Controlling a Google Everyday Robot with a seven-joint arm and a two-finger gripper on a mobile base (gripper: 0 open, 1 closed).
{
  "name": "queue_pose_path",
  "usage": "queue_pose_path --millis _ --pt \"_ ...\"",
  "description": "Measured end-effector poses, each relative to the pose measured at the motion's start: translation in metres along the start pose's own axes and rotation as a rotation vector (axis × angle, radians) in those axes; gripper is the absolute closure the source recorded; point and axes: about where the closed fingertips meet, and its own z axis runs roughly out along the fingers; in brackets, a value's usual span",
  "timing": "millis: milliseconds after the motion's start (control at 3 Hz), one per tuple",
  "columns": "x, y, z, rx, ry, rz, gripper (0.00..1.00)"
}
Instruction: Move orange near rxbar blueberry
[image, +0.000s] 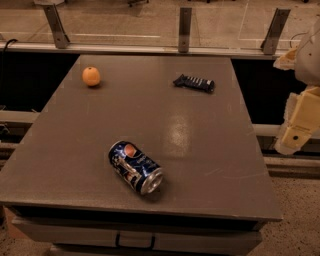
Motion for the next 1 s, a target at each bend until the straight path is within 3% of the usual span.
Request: queue_pose_path --millis 333,667,1000 --pt "0.0 0.0 0.0 0.0 0.0 0.0 0.0" --pt "-0.034 -0.017 0.016 0.03 -0.067 -0.038 0.0" --pt "-0.124 -0.052 0.049 0.072 -0.224 -0.129 0.0"
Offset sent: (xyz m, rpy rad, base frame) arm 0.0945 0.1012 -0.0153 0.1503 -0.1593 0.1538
